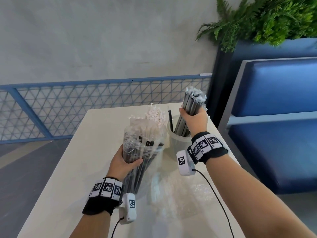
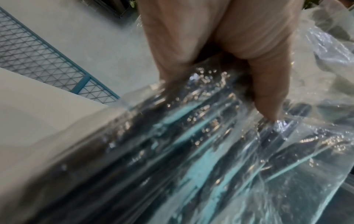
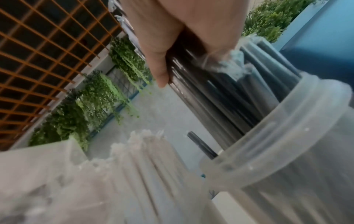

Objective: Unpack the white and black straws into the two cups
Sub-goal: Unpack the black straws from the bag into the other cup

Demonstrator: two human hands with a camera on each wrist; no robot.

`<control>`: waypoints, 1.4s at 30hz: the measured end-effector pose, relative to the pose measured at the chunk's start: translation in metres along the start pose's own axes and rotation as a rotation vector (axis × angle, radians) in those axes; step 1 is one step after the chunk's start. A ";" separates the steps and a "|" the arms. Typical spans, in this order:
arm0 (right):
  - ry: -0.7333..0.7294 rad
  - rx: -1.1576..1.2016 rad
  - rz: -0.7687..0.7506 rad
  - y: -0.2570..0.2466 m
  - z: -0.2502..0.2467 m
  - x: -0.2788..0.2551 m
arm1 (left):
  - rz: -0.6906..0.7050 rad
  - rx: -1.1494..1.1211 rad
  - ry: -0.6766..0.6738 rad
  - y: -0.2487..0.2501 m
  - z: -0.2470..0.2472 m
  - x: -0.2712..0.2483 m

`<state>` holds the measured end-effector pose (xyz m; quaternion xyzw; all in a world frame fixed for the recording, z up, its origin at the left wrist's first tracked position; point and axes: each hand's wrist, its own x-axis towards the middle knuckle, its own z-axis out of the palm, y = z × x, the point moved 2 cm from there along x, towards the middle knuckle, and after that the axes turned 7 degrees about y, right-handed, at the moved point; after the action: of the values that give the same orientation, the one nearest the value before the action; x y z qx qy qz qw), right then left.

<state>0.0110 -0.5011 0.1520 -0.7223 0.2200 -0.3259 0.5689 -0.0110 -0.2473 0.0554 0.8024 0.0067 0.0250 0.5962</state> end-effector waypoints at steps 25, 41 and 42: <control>-0.295 -0.566 -0.468 0.026 0.019 0.016 | 0.003 -0.035 -0.021 -0.005 -0.002 0.003; -0.193 -0.682 -0.489 0.037 0.008 0.011 | -0.010 -0.069 -0.005 -0.010 -0.001 0.003; -0.191 -0.614 -0.483 0.034 0.006 0.013 | -0.007 -0.071 -0.004 -0.009 -0.002 0.002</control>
<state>0.0263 -0.5151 0.1211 -0.9167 0.0769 -0.3008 0.2516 -0.0086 -0.2430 0.0469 0.7807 0.0075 0.0214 0.6245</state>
